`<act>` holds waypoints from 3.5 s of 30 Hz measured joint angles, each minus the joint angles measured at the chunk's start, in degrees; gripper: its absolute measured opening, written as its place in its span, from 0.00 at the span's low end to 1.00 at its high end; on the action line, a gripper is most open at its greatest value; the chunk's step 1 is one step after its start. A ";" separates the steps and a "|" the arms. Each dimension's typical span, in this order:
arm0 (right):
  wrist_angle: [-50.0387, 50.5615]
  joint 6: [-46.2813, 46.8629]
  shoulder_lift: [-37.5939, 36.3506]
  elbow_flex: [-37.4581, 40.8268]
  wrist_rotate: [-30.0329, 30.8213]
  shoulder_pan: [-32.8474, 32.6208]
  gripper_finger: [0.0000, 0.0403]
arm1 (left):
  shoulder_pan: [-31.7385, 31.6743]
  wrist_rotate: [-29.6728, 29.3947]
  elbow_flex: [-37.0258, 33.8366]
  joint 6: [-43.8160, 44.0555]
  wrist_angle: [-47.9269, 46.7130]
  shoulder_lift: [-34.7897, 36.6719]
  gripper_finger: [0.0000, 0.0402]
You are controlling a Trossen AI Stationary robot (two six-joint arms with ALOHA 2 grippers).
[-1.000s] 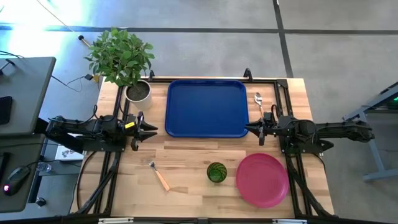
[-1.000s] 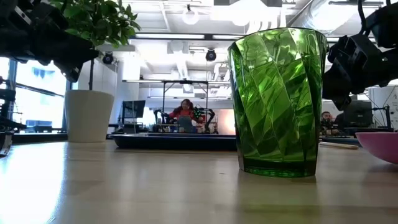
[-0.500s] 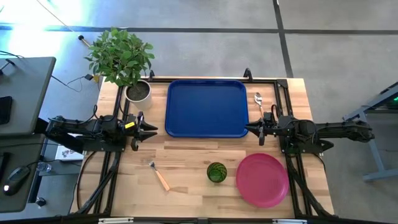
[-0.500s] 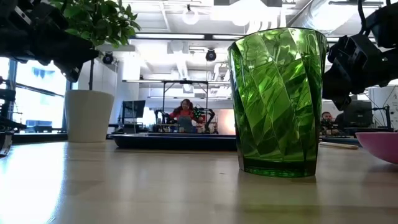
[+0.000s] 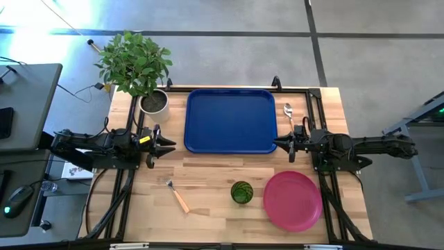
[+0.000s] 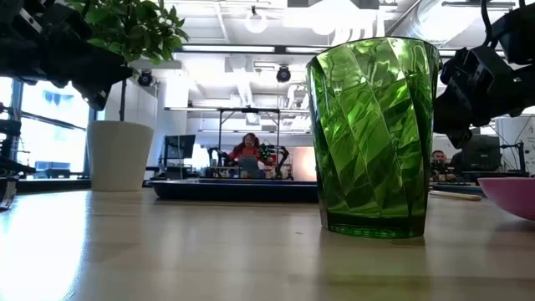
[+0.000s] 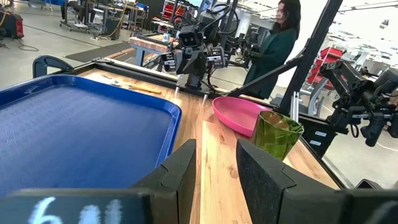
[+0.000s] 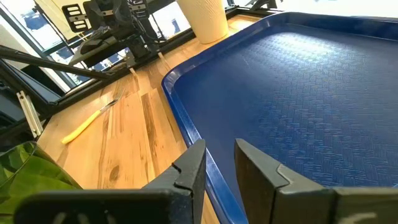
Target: Pick and place plate/cup/fork/spoon on tray
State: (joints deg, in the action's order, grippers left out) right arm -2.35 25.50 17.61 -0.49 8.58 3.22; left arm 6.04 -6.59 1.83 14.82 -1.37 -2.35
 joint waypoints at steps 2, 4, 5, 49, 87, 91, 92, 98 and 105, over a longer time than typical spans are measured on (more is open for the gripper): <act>0.00 0.02 0.00 0.02 0.00 0.00 0.19 | 0.00 -0.02 0.00 0.01 0.00 0.00 0.26; 0.02 0.01 0.00 0.00 0.00 0.00 0.19 | 0.00 -0.01 0.00 -0.01 0.00 0.00 0.26; 0.00 0.02 0.00 0.01 0.00 0.00 0.19 | 0.00 -0.02 0.00 0.01 0.00 0.00 0.26; 0.02 0.00 0.00 0.00 0.00 0.00 0.19 | 0.00 -1.68 0.04 21.34 15.81 0.00 0.26; 0.00 0.01 0.00 0.02 0.00 0.00 0.19 | 0.02 13.82 36.87 46.59 -12.91 -25.97 0.26; 0.00 0.02 0.00 0.00 0.00 0.00 0.19 | 0.02 13.97 41.24 44.29 -17.69 -30.67 0.26; 0.00 0.04 0.00 0.00 0.00 0.00 0.19 | 0.02 13.69 42.03 43.31 -18.65 -31.72 0.26; -0.13 4.83 0.00 0.00 0.02 0.00 0.19 | 0.02 11.96 45.32 37.78 -19.93 -38.08 0.26; -0.18 7.69 0.00 0.00 0.01 0.00 0.19 | 4.34 12.17 49.83 38.62 -24.57 -44.53 0.26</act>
State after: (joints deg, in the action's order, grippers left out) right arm -2.52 33.19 17.61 -0.49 8.59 3.22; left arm 10.38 5.58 51.65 53.45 -25.94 -46.88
